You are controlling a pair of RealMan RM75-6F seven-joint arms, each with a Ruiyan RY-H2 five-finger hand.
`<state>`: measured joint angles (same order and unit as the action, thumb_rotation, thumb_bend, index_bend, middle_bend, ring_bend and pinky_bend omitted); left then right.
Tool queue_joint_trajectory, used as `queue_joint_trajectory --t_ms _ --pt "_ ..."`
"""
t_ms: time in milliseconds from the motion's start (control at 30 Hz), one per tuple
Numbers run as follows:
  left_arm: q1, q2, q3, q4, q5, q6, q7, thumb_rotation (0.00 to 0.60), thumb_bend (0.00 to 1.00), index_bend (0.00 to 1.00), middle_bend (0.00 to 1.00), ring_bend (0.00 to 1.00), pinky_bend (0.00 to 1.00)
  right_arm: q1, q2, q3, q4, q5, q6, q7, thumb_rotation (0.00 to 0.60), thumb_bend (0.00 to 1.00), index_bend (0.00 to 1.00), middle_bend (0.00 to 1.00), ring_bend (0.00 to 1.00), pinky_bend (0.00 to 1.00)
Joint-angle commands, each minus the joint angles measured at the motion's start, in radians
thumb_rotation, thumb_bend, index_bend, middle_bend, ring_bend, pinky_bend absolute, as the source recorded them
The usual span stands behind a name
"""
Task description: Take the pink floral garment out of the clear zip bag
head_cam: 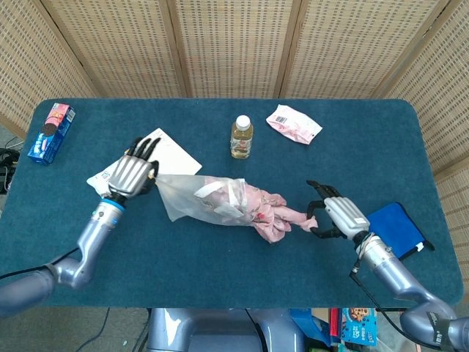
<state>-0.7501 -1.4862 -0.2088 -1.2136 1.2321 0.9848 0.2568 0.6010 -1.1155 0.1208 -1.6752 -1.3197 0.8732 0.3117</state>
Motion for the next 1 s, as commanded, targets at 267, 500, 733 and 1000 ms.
queue_joint_trajectory --t_ms 267,500,733,1000 --pt "0.111 0.186 0.001 0.06 -0.018 0.031 -0.167 0.6 0.45 0.62 0.0 0.0 0.01 -0.031 0.048 -0.002 0.053 -0.017 0.02 0.058 0.6 1.0 0.69 0.0 0.0 0.0" --pt "0.134 0.183 0.019 0.132 -0.008 -0.006 -0.288 0.6 0.43 0.49 0.0 0.0 0.0 -0.04 0.054 -0.007 0.06 -0.04 0.027 0.068 0.6 0.99 0.64 0.0 0.0 0.0" --pt "0.194 0.269 0.027 -0.01 -0.003 0.01 -0.396 0.6 0.09 0.0 0.0 0.0 0.0 -0.097 0.06 -0.011 0.059 -0.143 0.196 0.022 0.6 0.0 0.0 0.0 0.0 0.0" --pt "0.403 0.43 0.059 -0.284 0.03 0.317 -0.339 0.6 0.09 0.0 0.0 0.0 0.0 -0.278 0.049 -0.022 0.137 -0.323 0.648 -0.136 0.6 0.0 0.0 0.0 0.0 0.0"
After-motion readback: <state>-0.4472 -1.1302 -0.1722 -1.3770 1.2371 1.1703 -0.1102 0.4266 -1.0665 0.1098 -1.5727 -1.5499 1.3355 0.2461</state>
